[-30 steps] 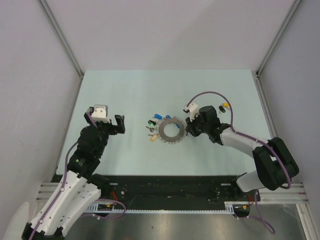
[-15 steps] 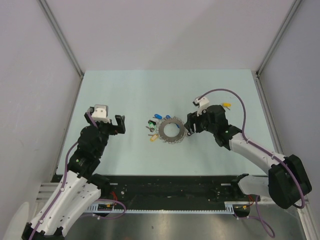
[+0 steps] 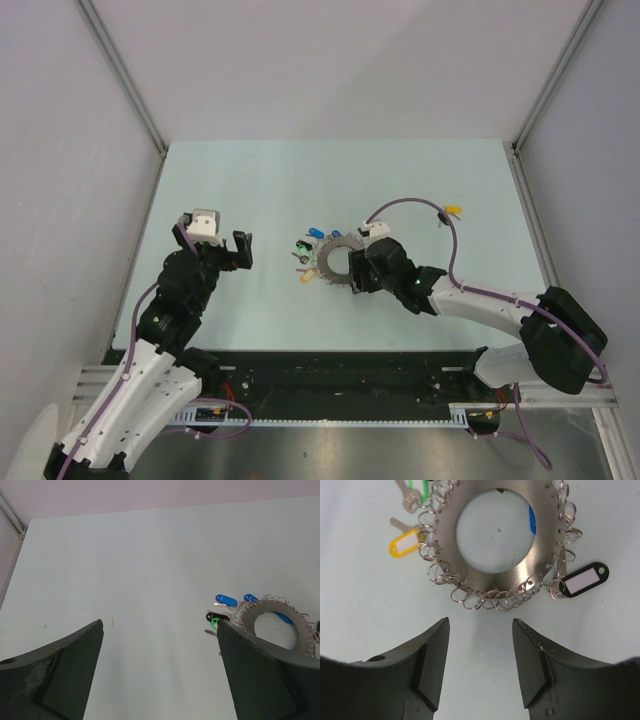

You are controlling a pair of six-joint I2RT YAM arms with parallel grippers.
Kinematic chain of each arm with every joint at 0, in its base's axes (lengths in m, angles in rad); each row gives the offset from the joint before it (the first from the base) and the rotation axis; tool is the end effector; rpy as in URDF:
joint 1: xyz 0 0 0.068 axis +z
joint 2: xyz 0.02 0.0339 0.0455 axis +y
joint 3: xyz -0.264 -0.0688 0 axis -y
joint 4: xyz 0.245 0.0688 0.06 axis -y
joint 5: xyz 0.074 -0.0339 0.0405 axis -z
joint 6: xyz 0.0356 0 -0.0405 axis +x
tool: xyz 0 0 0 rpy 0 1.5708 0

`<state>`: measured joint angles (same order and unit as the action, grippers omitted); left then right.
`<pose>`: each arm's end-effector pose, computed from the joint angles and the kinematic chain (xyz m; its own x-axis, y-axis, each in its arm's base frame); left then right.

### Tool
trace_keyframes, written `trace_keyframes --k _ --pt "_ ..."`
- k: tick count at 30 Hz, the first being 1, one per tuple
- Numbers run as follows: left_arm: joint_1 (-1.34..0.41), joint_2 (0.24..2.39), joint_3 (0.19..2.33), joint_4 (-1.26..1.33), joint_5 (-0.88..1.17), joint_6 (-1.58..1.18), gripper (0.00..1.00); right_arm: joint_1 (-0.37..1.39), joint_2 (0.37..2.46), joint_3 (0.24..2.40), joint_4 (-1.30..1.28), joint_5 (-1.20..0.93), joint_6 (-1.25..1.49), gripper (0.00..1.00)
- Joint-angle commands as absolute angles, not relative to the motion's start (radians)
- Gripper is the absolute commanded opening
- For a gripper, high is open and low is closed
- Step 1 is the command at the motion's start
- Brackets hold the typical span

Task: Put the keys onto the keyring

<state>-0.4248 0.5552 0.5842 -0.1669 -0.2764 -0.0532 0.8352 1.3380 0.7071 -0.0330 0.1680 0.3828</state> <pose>0.1371 -0.0513 0.3049 -0.1331 0.0040 -0.9911 0.1433 0.9896 -0.0152 0.1911 0.2023 0.2071 -0.6236 -0.1402 -0.7691 -0.4417 0.8749 0.1986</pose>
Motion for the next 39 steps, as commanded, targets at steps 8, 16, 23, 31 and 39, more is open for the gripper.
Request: trace_keyframes --k 8,16,23,31,39 --pt "-0.420 0.557 0.591 -0.146 -0.256 -0.052 1.00 0.920 1.474 0.721 0.069 0.407 0.543 0.38" --pt "-0.420 0.558 0.588 -0.146 -0.253 -0.051 1.00 0.940 1.534 0.733 0.121 0.410 0.571 0.27" --pt "-0.420 0.558 0.586 -0.143 -0.249 -0.052 1.00 0.943 1.557 0.739 0.133 0.403 0.601 0.25" --pt "-0.422 0.558 0.588 -0.146 -0.245 -0.052 1.00 0.942 1.594 0.750 0.153 0.399 0.606 0.24" --pt "-0.422 0.558 0.584 -0.144 -0.241 -0.052 1.00 0.937 1.583 0.752 0.121 0.420 0.581 0.02"
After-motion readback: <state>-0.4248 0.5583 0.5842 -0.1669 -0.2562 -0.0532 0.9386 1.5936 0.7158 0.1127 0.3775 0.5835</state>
